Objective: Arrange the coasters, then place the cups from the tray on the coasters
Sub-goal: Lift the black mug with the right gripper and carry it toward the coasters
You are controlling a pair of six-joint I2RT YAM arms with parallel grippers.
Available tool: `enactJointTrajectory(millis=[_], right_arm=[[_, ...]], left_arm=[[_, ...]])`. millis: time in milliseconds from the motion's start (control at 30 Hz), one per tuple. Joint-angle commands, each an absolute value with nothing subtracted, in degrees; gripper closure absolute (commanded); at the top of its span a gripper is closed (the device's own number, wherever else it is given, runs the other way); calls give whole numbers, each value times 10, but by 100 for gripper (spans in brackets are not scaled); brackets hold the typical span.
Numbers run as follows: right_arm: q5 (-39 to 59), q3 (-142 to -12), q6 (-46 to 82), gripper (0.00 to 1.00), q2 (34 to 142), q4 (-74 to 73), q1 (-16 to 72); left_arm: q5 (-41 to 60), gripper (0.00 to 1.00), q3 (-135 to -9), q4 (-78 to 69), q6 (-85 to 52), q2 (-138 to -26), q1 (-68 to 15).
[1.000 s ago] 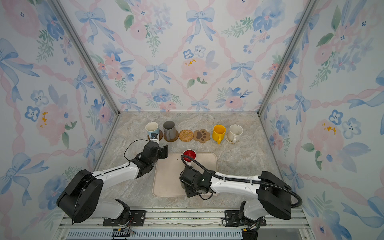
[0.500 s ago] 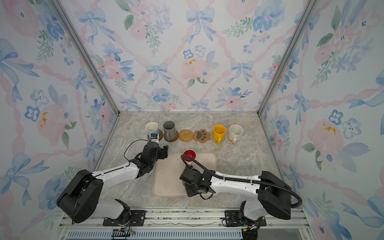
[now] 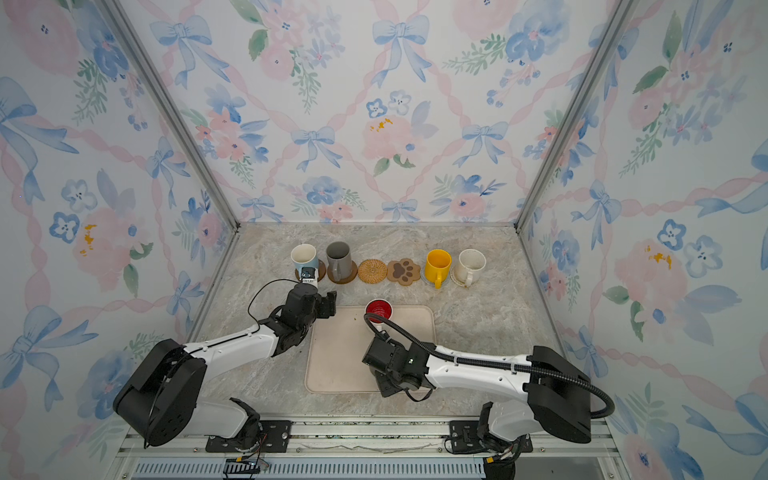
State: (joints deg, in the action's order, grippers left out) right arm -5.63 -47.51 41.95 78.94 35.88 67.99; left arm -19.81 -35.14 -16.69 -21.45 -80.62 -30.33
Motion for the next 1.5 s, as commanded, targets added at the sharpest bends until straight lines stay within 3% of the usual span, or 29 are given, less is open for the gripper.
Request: enactJointTrajectory(millis=[0, 467, 833, 1467], right_arm=[[-86, -471, 408, 100, 752, 380, 687], [-157, -467, 421, 100, 639, 483, 672], [-155, -502, 362, 100, 602, 513, 590], [-143, -655, 214, 100, 695, 510, 413]], left_arm=[[-190, 17, -344, -176, -217, -799, -300], [-188, 17, -345, -177, -218, -800, -300], [-185, 17, -345, -177, -220, -798, -300], [-169, 17, -351, -184, -222, -801, -300]])
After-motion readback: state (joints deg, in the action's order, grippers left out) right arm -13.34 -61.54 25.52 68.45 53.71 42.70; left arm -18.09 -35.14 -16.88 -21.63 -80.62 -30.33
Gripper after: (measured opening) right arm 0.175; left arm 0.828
